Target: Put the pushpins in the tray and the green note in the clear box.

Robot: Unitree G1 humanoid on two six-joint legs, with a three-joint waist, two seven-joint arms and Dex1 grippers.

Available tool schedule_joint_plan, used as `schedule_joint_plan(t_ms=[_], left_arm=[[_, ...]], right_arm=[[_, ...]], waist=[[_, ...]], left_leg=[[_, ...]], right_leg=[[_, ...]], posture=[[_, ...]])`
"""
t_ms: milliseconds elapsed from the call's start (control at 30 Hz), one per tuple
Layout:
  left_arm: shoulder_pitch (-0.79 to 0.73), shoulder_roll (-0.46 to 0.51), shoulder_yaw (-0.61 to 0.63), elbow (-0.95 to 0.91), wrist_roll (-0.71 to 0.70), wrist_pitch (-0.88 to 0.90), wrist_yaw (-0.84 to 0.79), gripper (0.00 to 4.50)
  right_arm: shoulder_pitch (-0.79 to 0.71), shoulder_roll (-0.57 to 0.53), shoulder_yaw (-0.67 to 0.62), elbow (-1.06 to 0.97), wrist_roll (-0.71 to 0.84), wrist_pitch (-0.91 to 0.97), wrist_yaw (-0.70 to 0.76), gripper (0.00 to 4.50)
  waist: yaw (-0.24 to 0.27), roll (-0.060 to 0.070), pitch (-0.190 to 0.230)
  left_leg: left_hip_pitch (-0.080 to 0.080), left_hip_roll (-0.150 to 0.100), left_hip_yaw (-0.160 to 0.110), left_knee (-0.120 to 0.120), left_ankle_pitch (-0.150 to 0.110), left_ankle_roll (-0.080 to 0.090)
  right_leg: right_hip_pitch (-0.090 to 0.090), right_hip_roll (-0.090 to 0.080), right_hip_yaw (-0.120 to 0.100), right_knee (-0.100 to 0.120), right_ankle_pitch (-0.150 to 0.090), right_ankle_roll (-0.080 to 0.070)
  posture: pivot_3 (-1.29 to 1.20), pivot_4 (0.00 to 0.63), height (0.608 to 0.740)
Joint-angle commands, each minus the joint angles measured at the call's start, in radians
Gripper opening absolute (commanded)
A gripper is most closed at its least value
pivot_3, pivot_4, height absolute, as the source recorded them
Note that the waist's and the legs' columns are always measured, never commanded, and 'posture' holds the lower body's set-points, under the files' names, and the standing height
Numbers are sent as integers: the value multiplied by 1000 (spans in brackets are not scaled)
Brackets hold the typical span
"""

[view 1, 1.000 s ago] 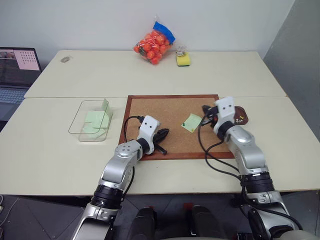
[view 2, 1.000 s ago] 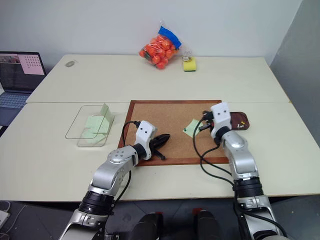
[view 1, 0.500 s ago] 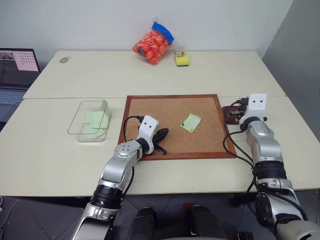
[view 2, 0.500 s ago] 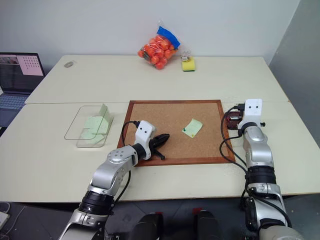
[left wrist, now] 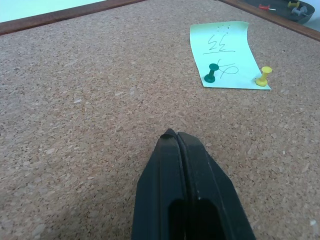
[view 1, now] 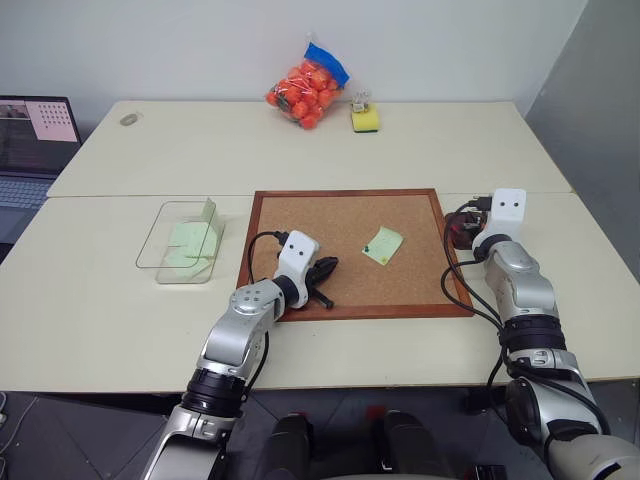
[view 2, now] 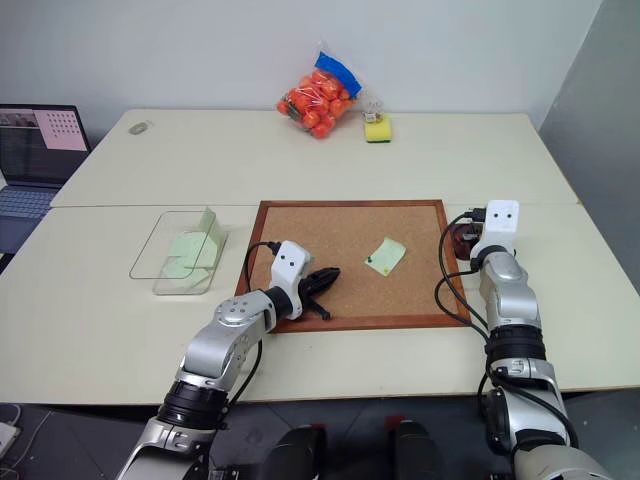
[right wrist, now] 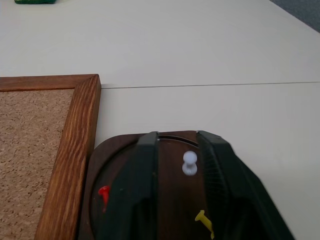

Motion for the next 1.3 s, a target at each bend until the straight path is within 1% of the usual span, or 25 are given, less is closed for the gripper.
schedule_joint_plan(t_ms=[33, 100, 133, 167, 233, 267, 300, 333, 433, 567, 667, 767, 900, 1033, 1100, 1200, 1300], left_arm=[[5, 6, -7, 10, 14, 7, 2, 0], [2, 7, -7, 10, 13, 7, 1, 0], [1, 7, -7, 11, 13, 8, 1, 0], [1, 7, -7, 11, 13, 8, 1, 0], [0, 8, -6, 11, 13, 9, 1, 0], [-1, 8, -6, 11, 13, 9, 0, 0], [-1, 9, -6, 11, 13, 9, 0, 0], [0, 8, -7, 9, 12, 9, 0, 0], [0, 7, -8, 8, 11, 10, 0, 0], [1, 7, -9, 2, 10, 14, 0, 0], [2, 7, -9, 1, 10, 15, -1, 0], [2, 8, -10, 1, 9, 18, -2, 0], [0, 4, -15, 3, 11, 19, -1, 0], [0, 1, -18, 2, 10, 21, 0, 0], [0, 3, -17, 2, 11, 21, -2, 0], [2, 8, -16, -1, 12, 21, -3, 0], [4, 12, -16, -5, 13, 22, -3, 0]], right_arm=[[-7, -7, -10, -48, 9, -4, -1, 2552], [-4, -7, -12, -53, 10, -3, -2, 3013], [-1, -8, -13, -57, 10, -2, -4, 3093], [2, -9, -14, -61, 9, -1, -6, 3447], [6, -10, -14, -70, 7, 1, -9, 3725], [8, -12, -12, -79, 6, 1, -6, 4027], [11, -13, -11, -90, 10, 0, 4, 4279], [16, -13, -7, -111, 26, 3, 36, 4421], [40, -23, 9, -183, 63, 8, 132, 4421], [97, -66, 41, -309, 108, 16, 283, 4421], [169, -102, 101, -428, 146, 10, 435, 4421], [246, -137, 182, -530, 152, 9, 546, 4421], [290, -138, 257, -533, 109, -16, 574, 4421], [291, -106, 294, -526, 102, -31, 577, 4421], [289, -70, 328, -525, 103, -30, 581, 4421], [288, -38, 342, -497, 107, -35, 584, 4421], [291, -27, 348, -476, 113, -40, 596, 4421]], waist=[[0, 0, 0], [0, 0, 0], [0, 0, 0], [0, 0, 0], [0, 0, 0], [0, 0, 0], [0, 0, 0], [0, 0, 0], [0, 0, 0], [0, 0, 0], [1, 0, 0], [0, 0, 0], [0, 0, 0], [0, 0, 0], [0, 0, 0], [0, 0, 0], [1, 0, 0]], left_leg=[[0, 0, 0, 0, 0, 0], [0, 0, 0, 0, 0, 0], [0, 0, 0, 0, 0, 0], [0, 0, 0, 0, 0, 0], [0, 0, 0, 0, 0, 0], [0, 0, 0, 0, 0, 0], [0, 0, 0, 0, 0, 0], [0, 0, 0, 0, 0, 0], [0, 0, 0, 0, 0, 0], [0, 0, 0, 0, 0, 0], [0, 0, 0, 0, 0, 0], [0, 1, -1, 0, 0, 0], [0, 1, -1, 0, 0, 0], [0, 0, -1, 0, 0, 0], [0, 0, -2, 0, 0, 0], [0, 1, -2, 0, 0, 0], [0, 0, -2, 0, 0, 0]], right_leg=[[0, 0, 0, 0, 0, 0], [0, 0, 0, 0, 0, 0], [0, 0, 0, 0, 0, 0], [0, 0, 0, 0, 0, 0], [0, 0, 0, 0, 0, 0], [0, 0, 0, 0, 0, 0], [0, 0, 0, 0, 0, 0], [0, 0, 0, 0, 0, 0], [0, 0, 0, 0, 0, 0], [0, 0, 0, 0, 0, 1], [0, 0, 0, 0, -1, 1], [0, 1, -1, -1, -1, 1], [0, 1, -1, -1, -1, 2], [0, 0, -1, -1, 0, 2], [0, 1, -1, -1, 0, 2], [0, 1, -1, -1, -1, 2], [0, 0, -1, -1, 0, 2]], posture=[[0, 150, 740], [0, 150, 740], [0, 150, 740], [0, 150, 740], [0, 150, 740], [0, 150, 740], [0, 150, 740], [0, 150, 740], [0, 150, 740], [0, 150, 740], [0, 150, 740], [0, 150, 740], [0, 150, 740], [0, 150, 740], [0, 150, 740], [0, 150, 740], [0, 150, 740]])
